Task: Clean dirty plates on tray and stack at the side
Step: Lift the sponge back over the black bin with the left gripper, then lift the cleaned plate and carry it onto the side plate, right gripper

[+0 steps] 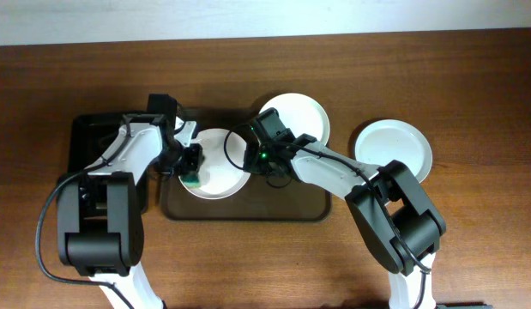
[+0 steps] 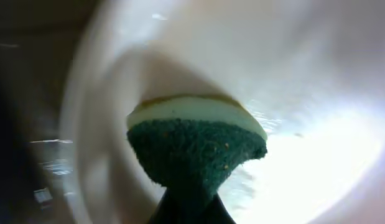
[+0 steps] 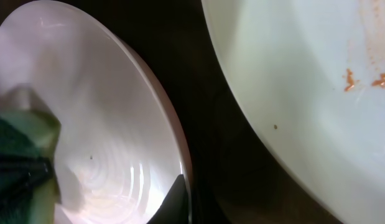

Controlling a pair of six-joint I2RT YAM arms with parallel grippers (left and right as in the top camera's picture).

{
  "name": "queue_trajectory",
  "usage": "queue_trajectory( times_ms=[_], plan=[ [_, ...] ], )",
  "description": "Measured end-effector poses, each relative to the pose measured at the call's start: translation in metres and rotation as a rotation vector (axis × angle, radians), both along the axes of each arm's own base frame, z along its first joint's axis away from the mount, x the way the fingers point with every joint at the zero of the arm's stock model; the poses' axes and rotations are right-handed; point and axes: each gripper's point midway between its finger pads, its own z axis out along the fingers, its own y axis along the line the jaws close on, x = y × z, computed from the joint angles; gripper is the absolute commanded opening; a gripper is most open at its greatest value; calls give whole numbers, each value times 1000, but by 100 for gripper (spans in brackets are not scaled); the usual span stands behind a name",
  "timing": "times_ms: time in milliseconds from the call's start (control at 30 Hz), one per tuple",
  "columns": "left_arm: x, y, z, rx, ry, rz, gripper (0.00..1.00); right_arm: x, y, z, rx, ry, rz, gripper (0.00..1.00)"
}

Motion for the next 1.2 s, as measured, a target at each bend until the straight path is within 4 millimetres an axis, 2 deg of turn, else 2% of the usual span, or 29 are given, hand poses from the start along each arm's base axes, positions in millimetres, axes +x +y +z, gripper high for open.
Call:
queue_trajectory(
  times_ms=[67,133,233,267,367,467,500,567,633,700,767,833,867,933,967,1033,1067,1200],
  plan=[
    [2,-21,1,-87,-25,-55,0,0,0,0,0,0,0,4],
    [18,-43,2,-136,-112,-114,0,0,0,0,0,0,0,4],
    [42,-59,4,-148,-229,-159,0,0,0,0,0,0,0,4],
    [47,-59,4,-139,-253,-162,0,0,0,0,0,0,0,4],
    [67,-42,4,-30,-325,-116,0,0,0,0,0,0,0,4],
    [65,-21,2,70,-285,-40,0,0,0,0,0,0,0,4],
    [59,-13,2,96,-252,-19,0,0,0,0,0,0,0,4],
    [34,4,3,122,-116,24,0,0,0,0,0,0,0,4],
    [4,4,5,74,42,41,0,0,1,0,2,2,4,4],
    [-5,-4,16,17,132,33,0,-2,1,0,4,7,8,4],
    [5,-10,36,-14,120,18,0,-3,1,0,5,12,10,4],
    [27,-13,68,-38,56,17,0,-5,1,-1,3,20,13,6],
    [40,-11,82,-44,10,21,0,-5,0,-1,3,23,12,13],
    [60,1,104,-49,-62,50,0,-7,-1,-2,-2,30,12,13],
    [66,9,109,-47,-82,68,0,-7,-1,-2,-2,29,15,13],
    [71,30,113,-44,-98,115,0,-8,-1,-3,-2,33,17,4],
    [72,39,113,-40,-100,134,0,-8,-1,-3,-4,33,19,4],
    [74,50,113,-39,-107,160,0,-10,-1,-3,-9,33,42,4]
  ],
)
